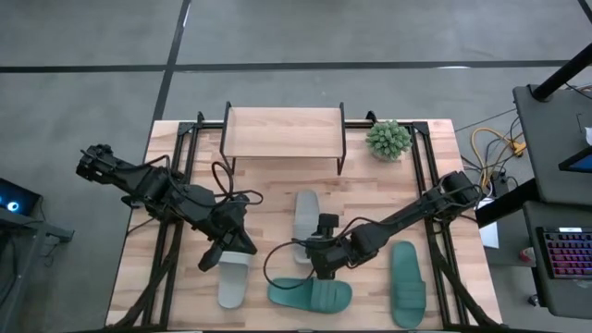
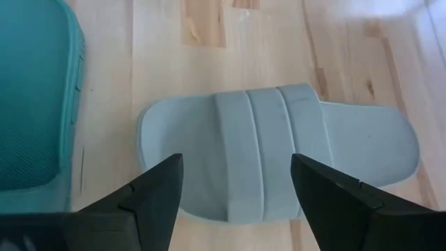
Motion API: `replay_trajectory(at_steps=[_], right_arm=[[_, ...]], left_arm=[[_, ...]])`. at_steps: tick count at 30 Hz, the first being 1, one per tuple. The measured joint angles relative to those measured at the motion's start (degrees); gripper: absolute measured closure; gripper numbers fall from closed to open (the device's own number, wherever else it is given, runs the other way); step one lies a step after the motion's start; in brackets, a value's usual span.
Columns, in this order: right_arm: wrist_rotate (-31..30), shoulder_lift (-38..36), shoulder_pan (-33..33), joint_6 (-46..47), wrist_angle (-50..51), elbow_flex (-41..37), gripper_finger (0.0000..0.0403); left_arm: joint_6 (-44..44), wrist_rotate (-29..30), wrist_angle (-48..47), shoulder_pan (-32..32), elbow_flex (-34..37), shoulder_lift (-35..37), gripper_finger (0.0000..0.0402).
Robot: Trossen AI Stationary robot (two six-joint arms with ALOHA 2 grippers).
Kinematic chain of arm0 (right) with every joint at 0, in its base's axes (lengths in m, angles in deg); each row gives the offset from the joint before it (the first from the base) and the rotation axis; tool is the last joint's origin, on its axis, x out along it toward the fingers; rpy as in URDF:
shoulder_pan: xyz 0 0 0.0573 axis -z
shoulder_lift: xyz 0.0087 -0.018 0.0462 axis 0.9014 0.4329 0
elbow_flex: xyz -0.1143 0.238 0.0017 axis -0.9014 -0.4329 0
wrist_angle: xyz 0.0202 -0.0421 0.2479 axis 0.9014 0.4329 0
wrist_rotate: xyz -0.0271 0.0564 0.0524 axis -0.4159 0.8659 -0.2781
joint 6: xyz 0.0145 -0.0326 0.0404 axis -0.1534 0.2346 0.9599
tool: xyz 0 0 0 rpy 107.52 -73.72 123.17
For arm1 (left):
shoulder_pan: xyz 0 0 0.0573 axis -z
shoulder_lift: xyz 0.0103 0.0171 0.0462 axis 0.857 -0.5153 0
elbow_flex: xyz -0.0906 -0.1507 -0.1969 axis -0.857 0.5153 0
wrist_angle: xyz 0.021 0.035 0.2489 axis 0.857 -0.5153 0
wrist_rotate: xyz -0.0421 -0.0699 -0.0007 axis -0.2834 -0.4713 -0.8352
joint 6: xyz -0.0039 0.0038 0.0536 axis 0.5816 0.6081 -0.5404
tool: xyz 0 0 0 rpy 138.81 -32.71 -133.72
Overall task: Pick and place slides into the shelf
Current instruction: Put the right gray slipper on the shelf
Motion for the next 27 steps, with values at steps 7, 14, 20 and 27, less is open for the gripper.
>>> replay_trajectory(at_steps=[7, 14, 20, 27], right_arm=[[-0.6, 0.0, 0.0, 1.7, -0.3, -1.2, 0.0145], [-0.6, 0.0, 0.0, 4.1, -0.3, -3.5, 0.0144], [-0.6, 0.0, 0.0, 4.1, -2.2, -4.2, 0.0144], [-0.1, 5.5, -0.3, 4.3, -3.3, -2.6, 0.0144]], left_arm=[[0.0, 0.0, 0.7, 0.0, 0.0, 0.0, 0.0402], [0.0, 0.0, 0.7, 0.0, 0.0, 0.0, 0.0402], [0.0, 0.0, 1.8, 0.0, 0.0, 0.0, 0.0402], [0.1, 0.0, 2.0, 0.0, 0.0, 0.0, 0.0402]])
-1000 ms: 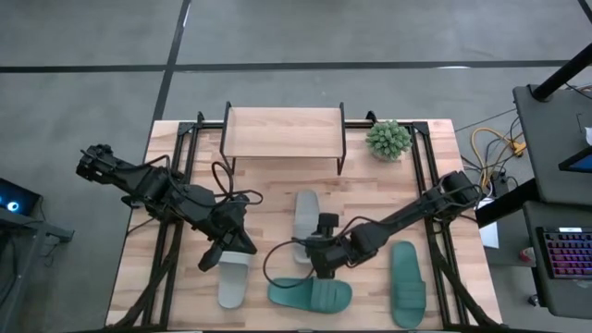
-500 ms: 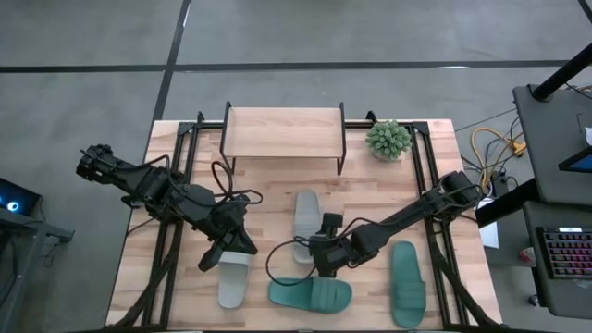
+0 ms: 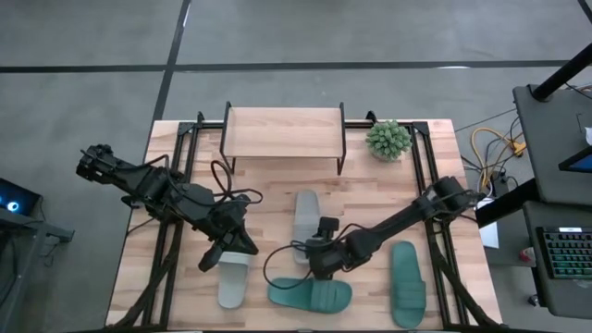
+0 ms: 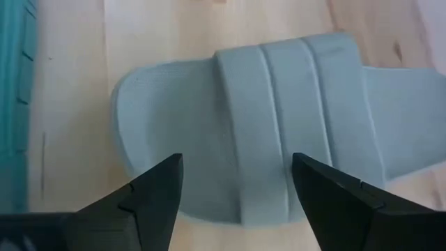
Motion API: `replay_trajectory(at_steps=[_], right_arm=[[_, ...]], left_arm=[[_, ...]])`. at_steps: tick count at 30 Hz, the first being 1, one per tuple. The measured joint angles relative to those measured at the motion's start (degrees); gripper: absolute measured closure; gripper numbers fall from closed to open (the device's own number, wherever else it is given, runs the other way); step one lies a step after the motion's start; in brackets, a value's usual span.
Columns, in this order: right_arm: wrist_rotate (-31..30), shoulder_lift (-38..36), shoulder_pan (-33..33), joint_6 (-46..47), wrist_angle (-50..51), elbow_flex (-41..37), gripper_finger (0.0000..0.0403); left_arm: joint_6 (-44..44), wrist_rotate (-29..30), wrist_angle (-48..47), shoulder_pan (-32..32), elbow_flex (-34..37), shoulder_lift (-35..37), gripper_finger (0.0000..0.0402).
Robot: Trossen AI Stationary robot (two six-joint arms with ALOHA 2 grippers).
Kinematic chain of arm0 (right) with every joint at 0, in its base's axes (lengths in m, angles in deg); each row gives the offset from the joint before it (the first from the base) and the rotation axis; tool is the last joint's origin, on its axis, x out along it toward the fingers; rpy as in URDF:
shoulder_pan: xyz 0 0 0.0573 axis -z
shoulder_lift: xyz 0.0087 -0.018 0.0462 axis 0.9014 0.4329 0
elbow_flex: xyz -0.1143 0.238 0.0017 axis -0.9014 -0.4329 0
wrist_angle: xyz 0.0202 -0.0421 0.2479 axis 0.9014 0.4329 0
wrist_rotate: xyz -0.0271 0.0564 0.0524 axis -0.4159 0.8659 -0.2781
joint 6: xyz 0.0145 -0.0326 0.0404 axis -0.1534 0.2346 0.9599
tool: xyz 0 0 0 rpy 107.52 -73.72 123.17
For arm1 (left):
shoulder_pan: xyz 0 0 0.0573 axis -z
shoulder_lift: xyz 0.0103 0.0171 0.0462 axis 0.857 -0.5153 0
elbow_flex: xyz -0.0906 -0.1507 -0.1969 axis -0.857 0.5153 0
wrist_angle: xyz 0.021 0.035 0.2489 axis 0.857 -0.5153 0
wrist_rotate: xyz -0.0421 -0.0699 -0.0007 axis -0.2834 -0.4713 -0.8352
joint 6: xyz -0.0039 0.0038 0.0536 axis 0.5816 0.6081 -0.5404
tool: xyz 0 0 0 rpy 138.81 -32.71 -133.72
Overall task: Pick and place slides into the shelf
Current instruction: Put the right gray slipper on the shelf
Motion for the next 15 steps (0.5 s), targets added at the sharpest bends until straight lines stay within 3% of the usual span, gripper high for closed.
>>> replay_trajectory(at_steps=[6, 15], right_arm=[[-1.0, 4.8, -0.1, 1.0, 3.0, 5.3, 0.0144], [-4.1, 6.2, -0.1, 2.1, 5.8, 9.3, 0.0145]], left_arm=[[0.2, 0.0, 0.1, 0.0, 0.0, 0.0, 0.0402], [0.2, 0.0, 0.2, 0.0, 0.0, 0.0, 0.0402]])
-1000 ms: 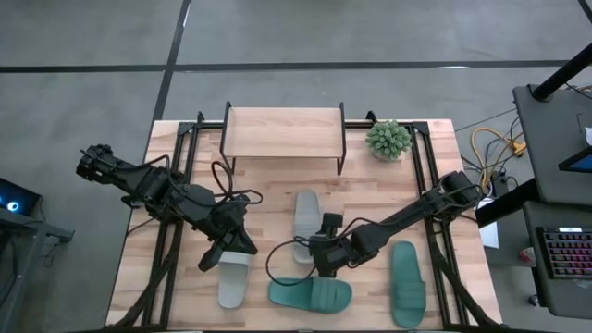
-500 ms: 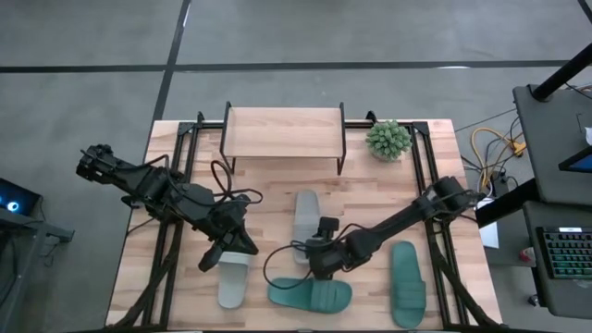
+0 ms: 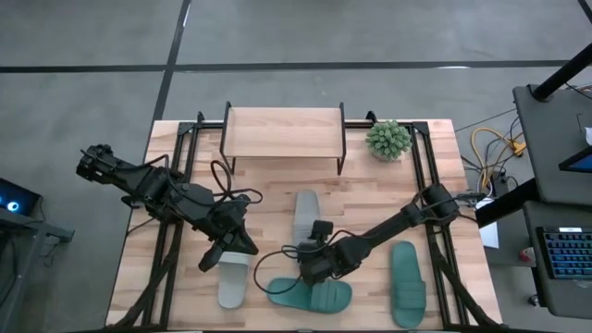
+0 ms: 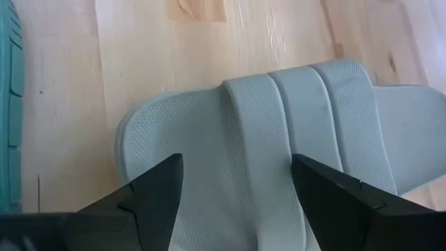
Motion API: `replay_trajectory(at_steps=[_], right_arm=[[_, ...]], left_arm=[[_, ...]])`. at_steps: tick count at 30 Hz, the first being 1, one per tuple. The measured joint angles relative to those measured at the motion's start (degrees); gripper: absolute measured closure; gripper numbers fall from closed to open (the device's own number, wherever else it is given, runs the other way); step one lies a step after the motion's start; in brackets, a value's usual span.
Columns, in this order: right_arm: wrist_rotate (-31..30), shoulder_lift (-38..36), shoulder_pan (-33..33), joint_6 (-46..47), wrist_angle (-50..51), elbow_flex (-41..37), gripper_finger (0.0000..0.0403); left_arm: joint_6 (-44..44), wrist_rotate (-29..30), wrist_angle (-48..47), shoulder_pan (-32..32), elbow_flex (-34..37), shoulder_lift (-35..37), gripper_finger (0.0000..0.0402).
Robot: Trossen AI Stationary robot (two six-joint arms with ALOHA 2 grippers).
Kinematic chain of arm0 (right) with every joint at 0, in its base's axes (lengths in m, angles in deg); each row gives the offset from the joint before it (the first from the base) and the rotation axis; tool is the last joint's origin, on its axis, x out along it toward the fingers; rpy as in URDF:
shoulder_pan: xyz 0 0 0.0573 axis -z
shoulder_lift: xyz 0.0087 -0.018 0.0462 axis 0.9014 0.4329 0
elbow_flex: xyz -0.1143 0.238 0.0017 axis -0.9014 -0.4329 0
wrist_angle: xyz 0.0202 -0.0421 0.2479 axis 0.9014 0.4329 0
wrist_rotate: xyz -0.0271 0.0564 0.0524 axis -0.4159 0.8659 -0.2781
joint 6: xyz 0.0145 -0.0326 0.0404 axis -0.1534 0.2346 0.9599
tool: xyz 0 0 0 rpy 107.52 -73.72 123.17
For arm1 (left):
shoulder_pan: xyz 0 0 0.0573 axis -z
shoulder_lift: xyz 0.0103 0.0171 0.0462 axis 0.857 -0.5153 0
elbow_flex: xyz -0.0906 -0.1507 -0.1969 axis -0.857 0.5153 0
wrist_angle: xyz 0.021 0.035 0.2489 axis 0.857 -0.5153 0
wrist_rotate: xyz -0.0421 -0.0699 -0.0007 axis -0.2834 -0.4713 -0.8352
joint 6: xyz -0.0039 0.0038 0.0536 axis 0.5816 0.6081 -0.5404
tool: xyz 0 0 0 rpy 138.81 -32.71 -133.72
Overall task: Pick and place slides into the shelf
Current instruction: Put the right gray slipper on the shelf
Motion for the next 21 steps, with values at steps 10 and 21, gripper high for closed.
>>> replay_trajectory(at_steps=[10, 21], right_arm=[[-2.1, -0.1, 0.0, 0.6, 2.4, 0.4, 0.0145], [-3.3, -0.4, 0.4, 0.6, 2.5, 0.5, 0.0145]], left_arm=[[0.0, 0.0, 0.0, 0.0, 0.0, 0.0, 0.0402], [-0.2, 0.0, 0.1, 0.0, 0.0, 0.0, 0.0402]])
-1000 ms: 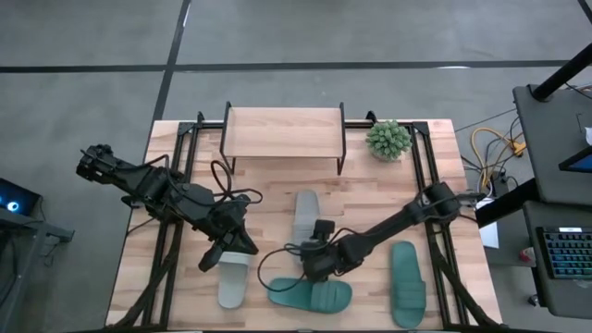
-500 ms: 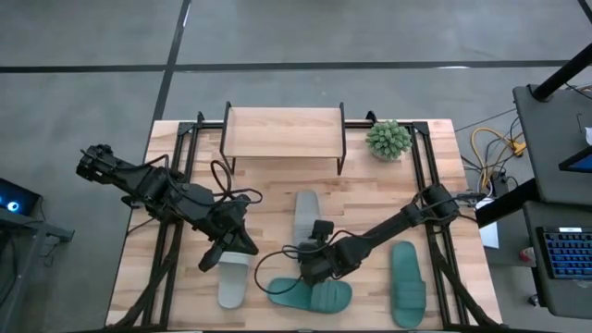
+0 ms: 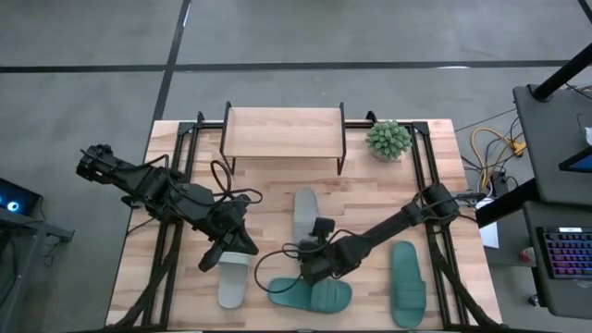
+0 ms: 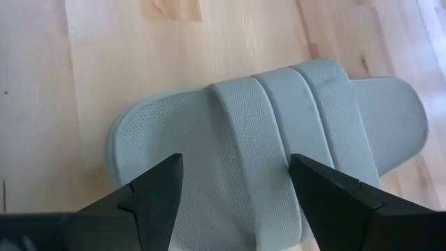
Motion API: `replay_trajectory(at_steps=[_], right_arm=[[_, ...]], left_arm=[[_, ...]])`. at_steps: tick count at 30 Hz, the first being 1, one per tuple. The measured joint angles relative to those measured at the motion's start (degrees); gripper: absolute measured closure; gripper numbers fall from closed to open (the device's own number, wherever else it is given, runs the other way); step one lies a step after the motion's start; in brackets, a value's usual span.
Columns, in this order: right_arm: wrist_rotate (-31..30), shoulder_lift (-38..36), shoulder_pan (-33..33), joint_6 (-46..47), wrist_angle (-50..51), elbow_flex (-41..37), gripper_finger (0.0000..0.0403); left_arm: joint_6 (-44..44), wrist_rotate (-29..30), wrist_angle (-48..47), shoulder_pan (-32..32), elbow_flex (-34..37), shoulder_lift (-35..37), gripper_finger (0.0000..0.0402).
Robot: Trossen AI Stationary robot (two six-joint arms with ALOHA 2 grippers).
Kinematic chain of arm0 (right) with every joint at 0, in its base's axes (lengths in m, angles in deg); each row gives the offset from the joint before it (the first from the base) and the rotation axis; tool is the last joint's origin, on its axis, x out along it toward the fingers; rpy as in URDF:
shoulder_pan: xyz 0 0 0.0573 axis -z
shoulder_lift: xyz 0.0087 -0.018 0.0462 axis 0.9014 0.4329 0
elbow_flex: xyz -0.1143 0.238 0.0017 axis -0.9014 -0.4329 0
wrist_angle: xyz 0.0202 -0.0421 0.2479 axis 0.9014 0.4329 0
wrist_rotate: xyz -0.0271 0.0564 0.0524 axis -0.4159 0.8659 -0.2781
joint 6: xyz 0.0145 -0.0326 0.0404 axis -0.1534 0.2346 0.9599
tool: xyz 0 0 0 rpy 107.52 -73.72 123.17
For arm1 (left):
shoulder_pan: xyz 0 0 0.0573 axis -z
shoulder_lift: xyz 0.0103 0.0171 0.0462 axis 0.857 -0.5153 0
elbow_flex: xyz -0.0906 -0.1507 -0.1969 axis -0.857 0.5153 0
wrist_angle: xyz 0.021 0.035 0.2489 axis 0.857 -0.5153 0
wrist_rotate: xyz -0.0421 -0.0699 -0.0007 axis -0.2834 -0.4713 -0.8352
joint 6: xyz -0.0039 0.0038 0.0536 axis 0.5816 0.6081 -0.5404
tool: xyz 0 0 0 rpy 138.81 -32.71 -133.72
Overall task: Pick and place slides into the shelf
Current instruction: Put the right gray slipper on the shelf
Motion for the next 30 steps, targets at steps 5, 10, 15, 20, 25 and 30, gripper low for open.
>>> replay_trajectory(at_steps=[5, 10, 15, 20, 25, 30], right_arm=[[-1.4, -1.0, 0.0, 0.0, 0.9, 0.0, 0.0145], [-1.6, -1.9, 0.5, -0.1, 1.1, 0.0, 0.0145], [-1.6, -1.9, 1.2, -0.2, 1.2, 0.0, 0.0145], [-1.6, -1.9, 2.0, -0.2, 1.2, 0.0, 0.0145], [-1.5, -1.9, 2.3, 0.0, 1.1, -0.4, 0.0145], [-1.0, -1.9, 1.6, 0.0, 1.0, -0.4, 0.0145]], left_arm=[[0.0, 0.0, 0.0, 0.0, 0.0, 0.0, 0.0402], [-0.4, 0.0, 0.0, 0.0, 0.0, 0.0, 0.0402], [-0.4, 0.0, 0.0, 0.0, 0.0, 0.0, 0.0402], [-0.4, 0.0, 0.0, 0.0, 0.0, 0.0, 0.0402], [-0.5, 0.0, 0.0, 0.0, 0.0, 0.0, 0.0402], [-0.9, 0.0, 0.0, 0.0, 0.0, 0.0, 0.0402]])
